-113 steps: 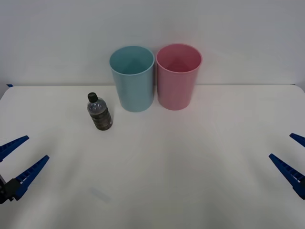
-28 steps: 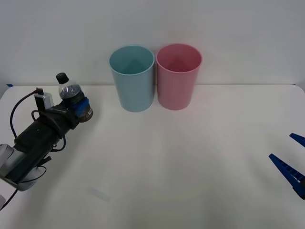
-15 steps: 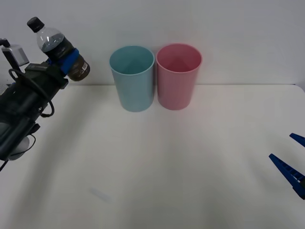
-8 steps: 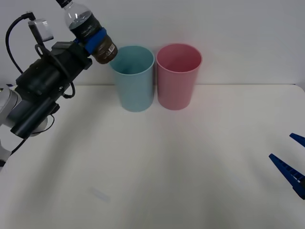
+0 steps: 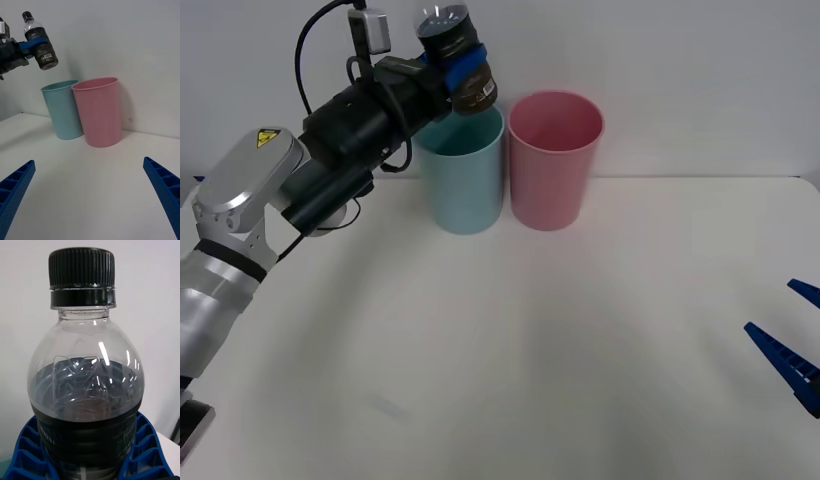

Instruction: Grasp the object on the table and drop it into the matching bin: aluminum can to the light blue bin, PET bottle to the pink bin.

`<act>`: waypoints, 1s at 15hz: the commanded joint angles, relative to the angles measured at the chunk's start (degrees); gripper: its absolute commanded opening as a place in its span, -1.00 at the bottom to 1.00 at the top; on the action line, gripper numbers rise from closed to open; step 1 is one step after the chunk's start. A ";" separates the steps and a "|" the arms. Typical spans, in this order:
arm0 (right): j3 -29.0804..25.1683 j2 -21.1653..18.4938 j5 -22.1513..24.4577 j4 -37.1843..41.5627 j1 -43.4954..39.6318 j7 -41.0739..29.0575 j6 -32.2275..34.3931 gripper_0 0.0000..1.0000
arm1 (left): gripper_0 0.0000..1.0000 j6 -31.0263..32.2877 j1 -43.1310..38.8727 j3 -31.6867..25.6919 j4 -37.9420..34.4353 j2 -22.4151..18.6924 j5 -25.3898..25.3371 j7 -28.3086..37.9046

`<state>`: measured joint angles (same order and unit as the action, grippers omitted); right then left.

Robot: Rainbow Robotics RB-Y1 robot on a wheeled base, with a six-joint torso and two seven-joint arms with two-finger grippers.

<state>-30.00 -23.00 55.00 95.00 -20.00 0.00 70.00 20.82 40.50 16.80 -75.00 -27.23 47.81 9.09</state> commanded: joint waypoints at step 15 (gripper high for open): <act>0.00 0.00 0.00 0.00 0.00 0.00 0.00 1.00 | -0.97 -4.30 23.83 3.42 31.58 17.74 7.39 -10.41</act>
<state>-30.00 -23.00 55.00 95.00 -20.00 0.00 70.00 17.63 64.21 20.22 -43.43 -9.80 54.95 -1.20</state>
